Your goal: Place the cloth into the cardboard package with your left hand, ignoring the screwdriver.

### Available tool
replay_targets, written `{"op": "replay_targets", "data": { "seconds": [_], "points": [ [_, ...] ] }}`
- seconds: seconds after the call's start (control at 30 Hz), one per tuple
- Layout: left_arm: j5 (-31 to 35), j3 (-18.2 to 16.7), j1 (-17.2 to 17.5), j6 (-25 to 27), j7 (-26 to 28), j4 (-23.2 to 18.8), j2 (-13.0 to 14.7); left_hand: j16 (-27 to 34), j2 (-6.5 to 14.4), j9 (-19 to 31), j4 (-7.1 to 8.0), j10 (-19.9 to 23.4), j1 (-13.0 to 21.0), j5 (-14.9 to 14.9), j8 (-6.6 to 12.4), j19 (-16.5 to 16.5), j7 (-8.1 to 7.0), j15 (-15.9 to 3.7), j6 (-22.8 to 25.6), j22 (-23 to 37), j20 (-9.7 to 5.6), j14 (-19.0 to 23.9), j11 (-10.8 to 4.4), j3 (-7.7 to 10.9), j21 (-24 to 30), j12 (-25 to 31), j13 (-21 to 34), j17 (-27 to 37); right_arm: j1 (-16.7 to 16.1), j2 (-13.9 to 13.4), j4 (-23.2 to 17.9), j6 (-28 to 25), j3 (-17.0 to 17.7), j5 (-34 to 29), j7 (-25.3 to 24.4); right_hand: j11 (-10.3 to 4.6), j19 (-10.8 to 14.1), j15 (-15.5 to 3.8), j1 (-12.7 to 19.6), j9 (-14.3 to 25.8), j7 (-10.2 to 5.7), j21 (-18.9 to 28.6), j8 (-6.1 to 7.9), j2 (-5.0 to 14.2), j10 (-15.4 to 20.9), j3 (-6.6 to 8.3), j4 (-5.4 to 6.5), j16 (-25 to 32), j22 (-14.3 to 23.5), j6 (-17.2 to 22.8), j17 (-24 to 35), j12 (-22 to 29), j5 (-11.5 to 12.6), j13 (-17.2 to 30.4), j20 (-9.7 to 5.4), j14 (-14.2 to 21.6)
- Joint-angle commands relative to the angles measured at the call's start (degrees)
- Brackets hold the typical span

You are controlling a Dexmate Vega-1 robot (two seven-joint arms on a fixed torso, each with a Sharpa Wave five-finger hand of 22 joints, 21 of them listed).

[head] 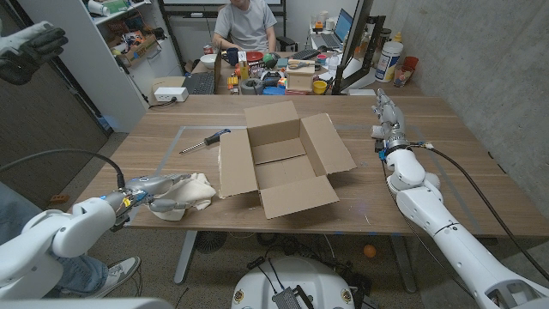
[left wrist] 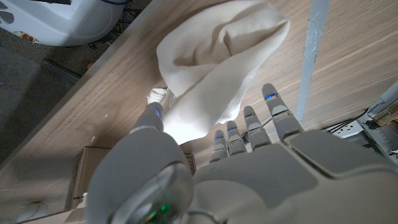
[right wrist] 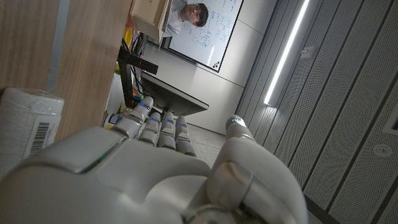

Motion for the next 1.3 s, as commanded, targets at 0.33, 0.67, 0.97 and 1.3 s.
{"op": "replay_targets", "data": {
  "seconds": [0.33,0.67,0.97,1.3],
  "points": [
    [1.7,3.3,0.4,3.6,0.9,-0.7,0.5,0.2,0.2,0.0,-2.59,7.1,4.9,0.7,3.14,5.1,-1.33,-1.61,9.5,-0.1,0.02,3.9,-1.19,0.98,0.5,2.1,0.2,0.3,1.2,1.5,4.8,2.7,0.0,1.3,1.9,0.10,0.0,0.28,-0.3,0.2,-0.17,-0.1,-0.06,-0.06,0.5,-0.10,-0.05,0.2,0.3,0.1,0.2,-0.3,0.3,0.2,0.37,0.6],
    [4.2,5.6,-0.3,6.5,6.2,-1.3,-1.9,3.3,5.8,0.0,-5.94,27.6,24.3,-4.8,10.14,22.4,-1.39,-5.46,33.7,-0.1,-0.30,20.9,-4.45,7.17,2.9,6.1,1.0,1.0,1.4,2.0,6.8,4.1,0.4,2.4,2.9,0.13,0.0,0.33,-0.4,0.2,-0.20,-0.1,-0.10,-0.06,0.6,-0.21,-0.07,0.1,0.3,0.1,0.2,-0.3,0.3,0.2,0.37,0.7],
    [6.0,8.0,-0.4,8.4,13.9,-1.0,-4.6,12.1,8.2,2.3,-6.23,42.8,43.9,-6.0,19.59,44.0,2.88,-13.21,54.4,0.2,-11.33,41.7,-5.24,9.94,11.6,15.0,8.9,11.4,1.8,1.9,6.8,4.5,0.6,2.6,3.4,0.03,0.1,0.30,-0.4,0.2,-0.31,-0.1,-0.09,-0.05,0.6,-0.28,-0.10,0.1,0.3,0.2,0.2,-0.3,0.3,0.2,0.47,0.7],
    [5.4,9.2,-1.0,10.1,14.2,-1.2,-4.1,16.6,6.5,2.5,-6.29,46.0,49.7,-5.6,22.56,47.2,6.51,-14.81,61.2,0.5,-18.15,47.1,-3.30,7.51,15.0,18.8,15.2,18.2,1.8,1.4,6.2,4.2,0.7,2.5,3.5,-0.01,0.1,0.33,-0.4,0.2,-0.42,-0.2,-0.12,-0.08,0.5,-0.38,-0.12,0.1,0.3,0.2,0.2,-0.4,0.3,0.2,0.55,0.8]
  ]
}}
